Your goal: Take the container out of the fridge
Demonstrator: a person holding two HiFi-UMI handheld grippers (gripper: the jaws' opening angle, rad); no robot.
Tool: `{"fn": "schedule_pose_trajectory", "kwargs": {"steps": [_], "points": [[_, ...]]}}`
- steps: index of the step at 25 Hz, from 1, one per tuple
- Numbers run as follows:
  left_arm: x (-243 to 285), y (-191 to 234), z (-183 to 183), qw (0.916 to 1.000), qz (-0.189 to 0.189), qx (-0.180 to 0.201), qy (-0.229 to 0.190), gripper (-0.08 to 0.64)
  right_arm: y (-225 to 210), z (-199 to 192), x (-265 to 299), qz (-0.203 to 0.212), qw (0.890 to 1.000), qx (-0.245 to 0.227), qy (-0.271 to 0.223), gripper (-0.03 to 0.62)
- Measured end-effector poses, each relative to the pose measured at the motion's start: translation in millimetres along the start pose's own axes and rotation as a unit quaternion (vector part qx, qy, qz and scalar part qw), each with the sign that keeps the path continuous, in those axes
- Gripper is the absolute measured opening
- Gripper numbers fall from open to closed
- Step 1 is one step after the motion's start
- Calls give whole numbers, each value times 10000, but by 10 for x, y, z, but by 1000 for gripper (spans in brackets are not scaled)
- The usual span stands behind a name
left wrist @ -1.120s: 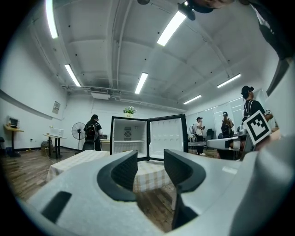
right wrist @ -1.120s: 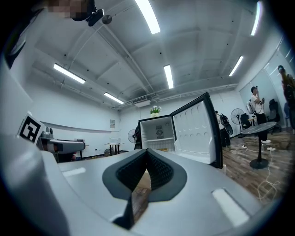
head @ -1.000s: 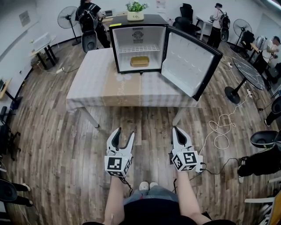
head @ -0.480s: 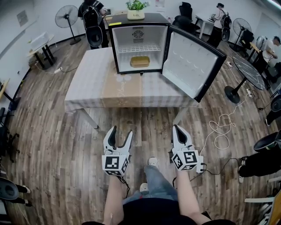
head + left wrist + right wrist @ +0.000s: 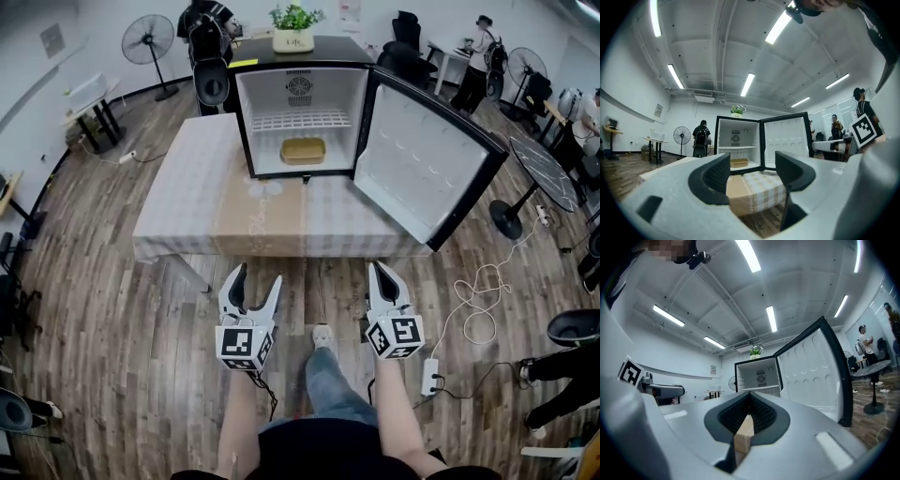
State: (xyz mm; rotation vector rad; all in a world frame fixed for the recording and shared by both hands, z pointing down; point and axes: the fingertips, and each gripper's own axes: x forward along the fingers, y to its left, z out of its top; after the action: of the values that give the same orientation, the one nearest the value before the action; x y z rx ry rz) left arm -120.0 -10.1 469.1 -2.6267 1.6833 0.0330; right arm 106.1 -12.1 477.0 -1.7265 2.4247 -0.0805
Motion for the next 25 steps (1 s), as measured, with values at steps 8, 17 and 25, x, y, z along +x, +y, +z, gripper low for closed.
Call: {"fn": "schedule_pose_trajectory", "kwargs": {"steps": [8, 17, 25], "points": [[1324, 448, -22, 9997, 173, 35, 159, 291, -405, 3, 1392, 397, 9989, -192, 165, 8], [2675, 1030, -167, 9989, 333, -43, 338, 302, -567, -87, 2855, 993, 9945, -174, 292, 8], [3386, 1221, -308, 9977, 132, 206, 627, 302, -652, -161, 3496, 1308, 9906, -135, 372, 8]]}}
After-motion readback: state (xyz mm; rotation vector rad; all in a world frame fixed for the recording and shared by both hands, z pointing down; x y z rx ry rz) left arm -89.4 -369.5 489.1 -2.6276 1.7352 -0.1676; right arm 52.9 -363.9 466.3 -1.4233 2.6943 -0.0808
